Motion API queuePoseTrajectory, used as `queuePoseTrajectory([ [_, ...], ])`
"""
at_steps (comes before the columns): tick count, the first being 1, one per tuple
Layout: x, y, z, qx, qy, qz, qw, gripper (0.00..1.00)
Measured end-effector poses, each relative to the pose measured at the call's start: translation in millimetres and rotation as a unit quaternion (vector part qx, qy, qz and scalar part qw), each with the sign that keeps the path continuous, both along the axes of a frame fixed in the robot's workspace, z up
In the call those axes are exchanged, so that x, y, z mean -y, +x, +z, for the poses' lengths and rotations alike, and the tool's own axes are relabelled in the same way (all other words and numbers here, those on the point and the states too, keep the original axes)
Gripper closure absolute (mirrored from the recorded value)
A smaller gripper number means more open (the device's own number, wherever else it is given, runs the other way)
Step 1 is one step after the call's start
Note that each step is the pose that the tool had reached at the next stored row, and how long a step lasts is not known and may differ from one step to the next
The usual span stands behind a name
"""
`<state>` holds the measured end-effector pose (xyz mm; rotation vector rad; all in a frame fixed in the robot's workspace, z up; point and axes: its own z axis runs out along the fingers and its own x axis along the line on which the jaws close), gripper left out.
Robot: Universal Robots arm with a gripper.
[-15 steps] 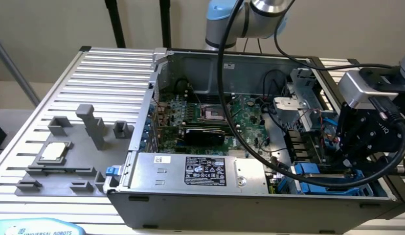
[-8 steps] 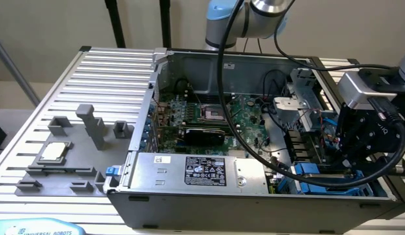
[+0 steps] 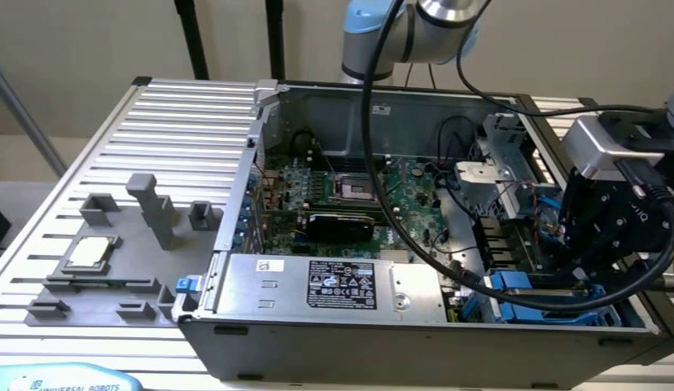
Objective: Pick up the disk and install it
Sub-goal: 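Insert the first disk wire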
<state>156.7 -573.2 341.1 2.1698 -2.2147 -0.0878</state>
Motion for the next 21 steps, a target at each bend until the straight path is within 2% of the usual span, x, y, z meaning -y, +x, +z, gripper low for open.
queuePoseTrajectory([
  [11, -0.2, 0.0, 32.5, 0.0000, -0.0002, 0.000, 1.0000, 0.76],
  [15, -1.6, 0.0, 38.8, 0.0000, 0.0000, 0.000, 1.0000, 0.76],
  [21, -5.4, -2.0, 39.7, 0.0000, -0.0001, 0.000, 1.0000, 0.76],
])
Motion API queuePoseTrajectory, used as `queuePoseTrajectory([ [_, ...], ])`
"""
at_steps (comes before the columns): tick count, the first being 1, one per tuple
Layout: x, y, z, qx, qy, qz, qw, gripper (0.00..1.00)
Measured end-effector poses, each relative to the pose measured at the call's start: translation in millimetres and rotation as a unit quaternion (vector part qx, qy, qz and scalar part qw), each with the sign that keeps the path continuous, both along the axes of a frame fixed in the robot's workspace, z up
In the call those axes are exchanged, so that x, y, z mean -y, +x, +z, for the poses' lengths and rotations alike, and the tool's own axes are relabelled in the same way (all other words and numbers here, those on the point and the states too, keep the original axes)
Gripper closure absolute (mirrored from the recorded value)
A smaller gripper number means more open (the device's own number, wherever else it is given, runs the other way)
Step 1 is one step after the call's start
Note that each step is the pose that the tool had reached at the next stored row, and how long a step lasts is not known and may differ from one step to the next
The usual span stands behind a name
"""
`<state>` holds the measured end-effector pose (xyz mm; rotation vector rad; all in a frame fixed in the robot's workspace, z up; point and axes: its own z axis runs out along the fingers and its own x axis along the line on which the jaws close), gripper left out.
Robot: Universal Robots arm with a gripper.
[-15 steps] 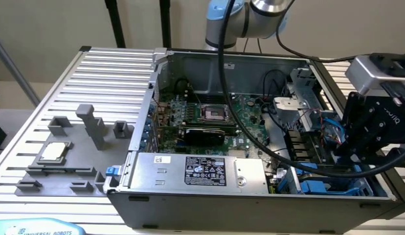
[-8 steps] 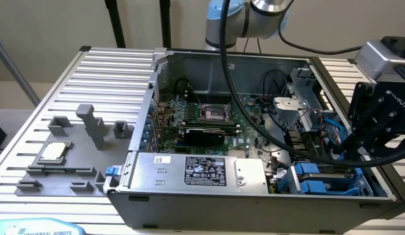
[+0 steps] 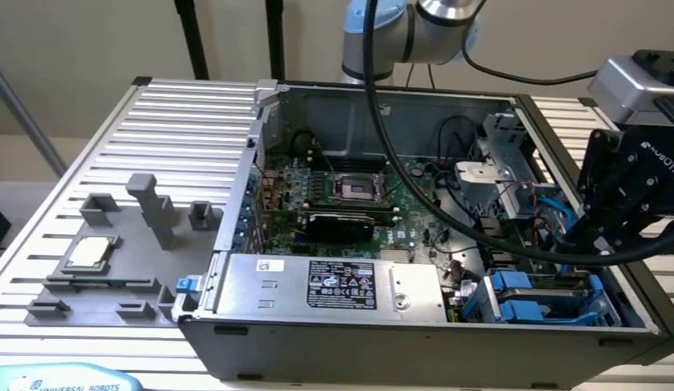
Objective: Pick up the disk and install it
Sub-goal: 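Insert the first disk wire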
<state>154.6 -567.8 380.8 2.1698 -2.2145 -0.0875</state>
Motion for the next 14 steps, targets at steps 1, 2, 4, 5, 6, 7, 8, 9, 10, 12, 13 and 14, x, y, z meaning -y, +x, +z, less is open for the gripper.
queuePoseTrajectory([
  [1, -1.0, -0.8, 0.0, 0.0000, 0.0000, 0.000, 1.0000, 0.76],
  [2, -2.2, -1.7, 0.0, 0.0000, 0.0000, 0.000, 1.0000, 0.76],
  [4, -4.2, -3.8, -0.2, 0.0000, 0.0000, 0.000, 1.0000, 0.76],
  [5, -4.9, -4.7, -0.2, 0.0000, -0.0002, 0.000, 1.0000, 0.76],
  [6, -5.4, -5.6, -0.6, 0.0000, -0.0005, 0.000, 1.0000, 0.76],
  [7, -5.7, -6.5, -1.0, 0.0000, -0.0012, 0.000, 1.0000, 0.76],
  [8, -5.8, -7.3, -1.5, 0.0000, -0.0023, 0.000, 1.0000, 0.76],
  [9, -6.0, -8.1, -2.3, 0.0000, -0.0038, 0.000, 1.0000, 0.76],
  [10, -6.2, -8.8, -3.2, 0.0000, -0.0050, 0.000, 1.0000, 0.76],
  [12, -6.6, -9.8, -5.0, 0.0000, -0.0067, 0.000, 1.0000, 0.76],
  [13, -6.8, -9.9, -5.5, 0.0001, -0.0074, 0.000, 1.0000, 0.76],
  [14, -7.1, -9.9, -6.0, 0.0001, -0.0079, 0.000, 1.0000, 0.76],
])
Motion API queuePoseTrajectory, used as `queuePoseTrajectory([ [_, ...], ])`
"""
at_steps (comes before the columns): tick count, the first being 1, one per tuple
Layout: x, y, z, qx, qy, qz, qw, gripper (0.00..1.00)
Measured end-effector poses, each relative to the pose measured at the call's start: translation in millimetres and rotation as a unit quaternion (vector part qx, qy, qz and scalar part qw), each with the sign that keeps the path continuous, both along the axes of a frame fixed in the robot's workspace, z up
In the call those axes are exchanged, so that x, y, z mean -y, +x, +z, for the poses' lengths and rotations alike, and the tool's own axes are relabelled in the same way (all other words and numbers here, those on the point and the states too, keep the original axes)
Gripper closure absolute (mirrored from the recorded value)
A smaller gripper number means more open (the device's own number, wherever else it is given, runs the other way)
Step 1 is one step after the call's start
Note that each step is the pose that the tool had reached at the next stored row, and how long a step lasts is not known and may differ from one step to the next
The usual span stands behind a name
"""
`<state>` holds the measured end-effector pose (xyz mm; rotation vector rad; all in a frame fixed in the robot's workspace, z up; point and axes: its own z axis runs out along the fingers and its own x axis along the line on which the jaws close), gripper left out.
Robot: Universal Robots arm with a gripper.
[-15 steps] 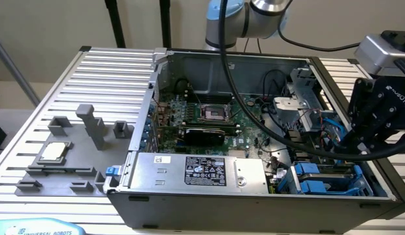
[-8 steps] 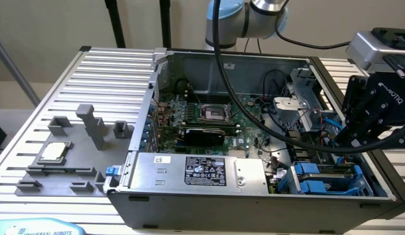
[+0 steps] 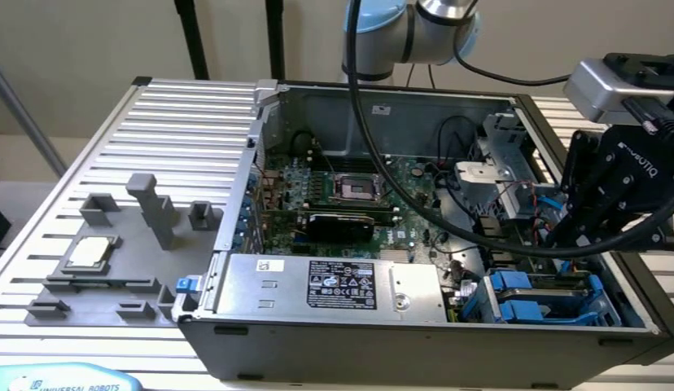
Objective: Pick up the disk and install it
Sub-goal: 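Insert the first disk wire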
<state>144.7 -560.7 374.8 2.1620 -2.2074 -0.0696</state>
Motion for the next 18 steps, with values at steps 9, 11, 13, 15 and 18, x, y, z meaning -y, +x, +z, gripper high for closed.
queuePoseTrajectory([
  [9, -2.4, -0.2, -2.6, 0.0000, -0.0025, 0.000, 1.0000, 0.76],
  [11, -2.6, -0.1, -3.5, 0.0000, -0.0025, 0.000, 1.0000, 0.76],
  [13, -2.8, -0.1, -4.3, 0.0000, -0.0027, 0.000, 1.0000, 0.76],
  [15, -2.8, -0.1, -4.9, 0.0000, -0.0026, 0.000, 1.0000, 0.76],
  [18, -2.8, 0.2, -5.3, 0.0000, -0.0027, 0.000, 1.0000, 0.76],
])
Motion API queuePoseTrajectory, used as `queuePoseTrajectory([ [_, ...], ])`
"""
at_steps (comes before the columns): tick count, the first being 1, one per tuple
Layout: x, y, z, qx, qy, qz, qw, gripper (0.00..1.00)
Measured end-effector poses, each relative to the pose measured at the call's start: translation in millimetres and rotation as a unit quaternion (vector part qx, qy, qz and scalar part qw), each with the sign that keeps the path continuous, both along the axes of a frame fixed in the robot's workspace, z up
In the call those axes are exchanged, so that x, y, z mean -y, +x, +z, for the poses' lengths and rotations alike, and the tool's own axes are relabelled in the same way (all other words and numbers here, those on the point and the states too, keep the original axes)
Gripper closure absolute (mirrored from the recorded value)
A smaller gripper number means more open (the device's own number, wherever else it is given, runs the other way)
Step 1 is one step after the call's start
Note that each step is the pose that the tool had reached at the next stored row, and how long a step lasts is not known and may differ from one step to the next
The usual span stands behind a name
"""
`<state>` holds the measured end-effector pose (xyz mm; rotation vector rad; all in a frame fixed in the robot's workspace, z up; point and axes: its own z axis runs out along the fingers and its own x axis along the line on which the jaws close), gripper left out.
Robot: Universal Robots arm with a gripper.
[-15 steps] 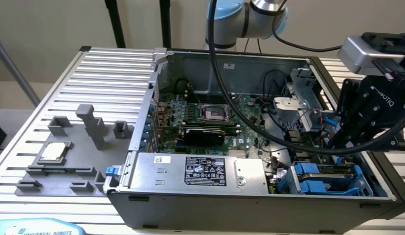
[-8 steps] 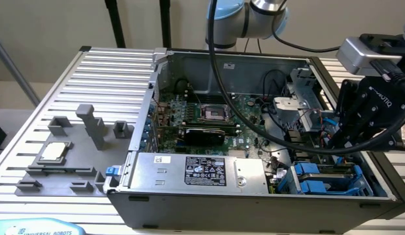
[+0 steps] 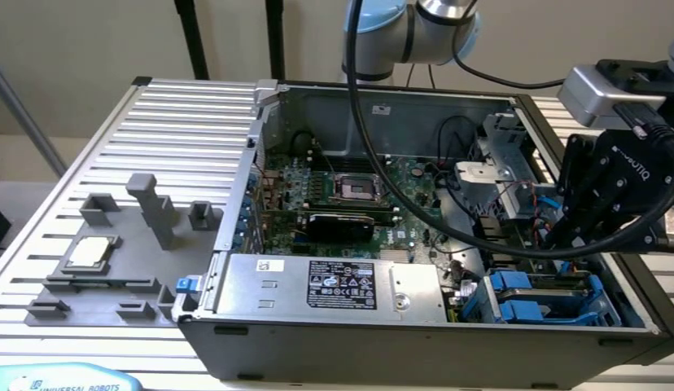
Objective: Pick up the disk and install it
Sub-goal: 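Insert the first disk wire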
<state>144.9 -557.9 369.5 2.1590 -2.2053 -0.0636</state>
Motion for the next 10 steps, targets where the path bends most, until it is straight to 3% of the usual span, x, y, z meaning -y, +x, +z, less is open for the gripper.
queuePoseTrajectory([
  [2, 0.0, 0.1, -0.1, 0.0000, 0.0000, 0.000, 1.0000, 0.84],
  [10, -0.2, -1.8, -0.4, 0.0003, 0.0000, 0.000, 1.0000, 0.84],
])
